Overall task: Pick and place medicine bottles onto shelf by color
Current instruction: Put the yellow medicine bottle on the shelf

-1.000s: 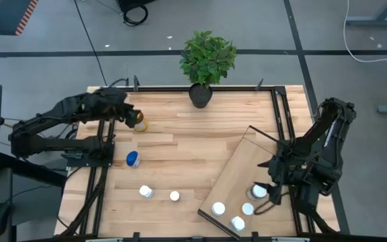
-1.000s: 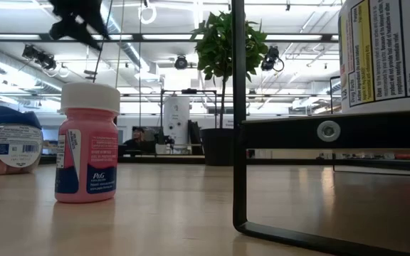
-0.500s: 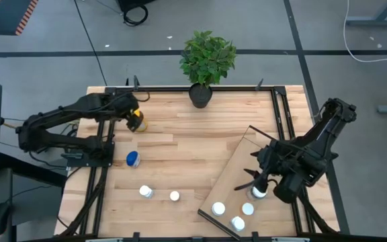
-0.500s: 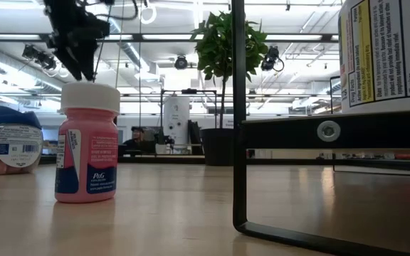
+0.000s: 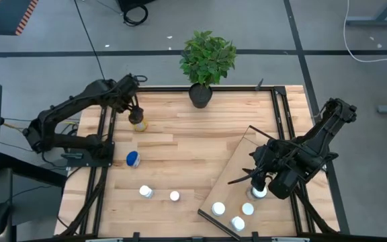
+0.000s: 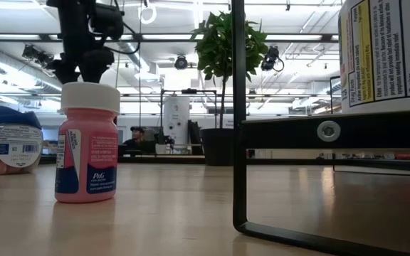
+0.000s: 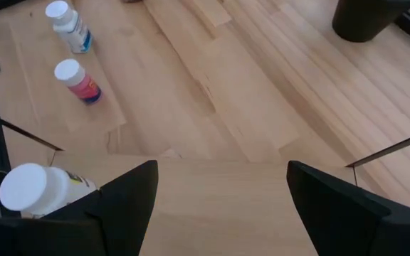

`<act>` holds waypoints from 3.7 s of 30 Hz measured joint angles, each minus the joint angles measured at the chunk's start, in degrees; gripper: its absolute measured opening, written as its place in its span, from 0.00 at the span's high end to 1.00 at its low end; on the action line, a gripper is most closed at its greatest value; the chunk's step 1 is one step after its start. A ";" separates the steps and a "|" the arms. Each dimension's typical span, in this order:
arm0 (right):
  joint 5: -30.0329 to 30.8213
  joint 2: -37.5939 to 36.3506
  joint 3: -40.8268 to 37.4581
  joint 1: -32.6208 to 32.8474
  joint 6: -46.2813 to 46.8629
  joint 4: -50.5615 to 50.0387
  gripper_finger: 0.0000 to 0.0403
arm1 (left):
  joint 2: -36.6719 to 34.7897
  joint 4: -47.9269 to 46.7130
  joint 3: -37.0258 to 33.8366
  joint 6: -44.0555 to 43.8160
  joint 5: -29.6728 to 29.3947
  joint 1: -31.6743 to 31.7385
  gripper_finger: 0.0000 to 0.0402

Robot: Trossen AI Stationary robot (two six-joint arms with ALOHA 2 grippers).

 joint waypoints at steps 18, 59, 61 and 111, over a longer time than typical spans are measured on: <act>-2.57 0.00 -0.02 -0.74 0.11 0.02 0.21 | 5.25 6.92 -5.31 -0.22 3.13 -4.54 0.13; -1.86 -0.01 -0.02 -14.61 -17.35 6.59 0.21 | 12.93 37.59 -5.33 -25.43 12.91 -35.13 0.47; -1.92 0.00 -0.02 -15.93 -18.79 6.77 0.21 | 13.78 39.73 -5.21 -27.98 12.82 -37.38 0.47; -7.10 -17.51 -0.04 -18.95 -30.65 6.69 0.21 | 47.68 11.52 43.47 -20.84 4.97 -45.23 0.24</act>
